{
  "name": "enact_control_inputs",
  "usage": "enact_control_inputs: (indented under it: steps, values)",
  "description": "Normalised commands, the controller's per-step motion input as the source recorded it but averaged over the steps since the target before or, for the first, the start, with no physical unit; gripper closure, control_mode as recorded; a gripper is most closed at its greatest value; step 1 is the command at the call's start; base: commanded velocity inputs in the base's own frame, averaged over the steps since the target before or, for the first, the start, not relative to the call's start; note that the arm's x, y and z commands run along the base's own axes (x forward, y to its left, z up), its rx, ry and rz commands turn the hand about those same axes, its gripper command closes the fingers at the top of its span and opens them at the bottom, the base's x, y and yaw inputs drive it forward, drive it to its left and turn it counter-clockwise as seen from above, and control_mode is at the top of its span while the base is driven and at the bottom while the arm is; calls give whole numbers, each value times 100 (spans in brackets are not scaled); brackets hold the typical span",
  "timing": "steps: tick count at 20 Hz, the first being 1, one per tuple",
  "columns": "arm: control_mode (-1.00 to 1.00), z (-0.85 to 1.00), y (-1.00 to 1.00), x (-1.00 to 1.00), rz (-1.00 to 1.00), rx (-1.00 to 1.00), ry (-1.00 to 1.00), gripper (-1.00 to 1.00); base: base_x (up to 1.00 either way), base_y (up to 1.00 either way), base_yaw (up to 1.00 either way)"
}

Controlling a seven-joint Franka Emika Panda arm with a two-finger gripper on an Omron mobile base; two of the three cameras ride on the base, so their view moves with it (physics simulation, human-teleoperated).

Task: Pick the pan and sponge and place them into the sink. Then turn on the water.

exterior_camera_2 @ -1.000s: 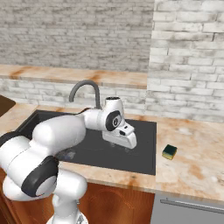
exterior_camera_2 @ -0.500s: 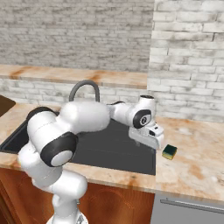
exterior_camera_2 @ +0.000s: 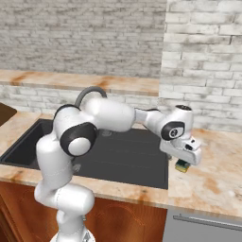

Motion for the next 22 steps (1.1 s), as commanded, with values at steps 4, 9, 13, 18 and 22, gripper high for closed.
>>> enact_control_inputs:
  steps: [4,9,13,18,22]
  values:
    - [-100,-36,-25,10,7,0,-13,-100,0,0,0]
    - [-100,-41,0,22,6,0,-10,-100,0,0,0]
    - [-100,-19,1,29,8,0,-4,-100,0,0,0]
    - [-100,-4,0,28,7,0,-3,-100,0,0,0]
    - [-100,-13,0,22,8,0,0,-100,0,0,0]
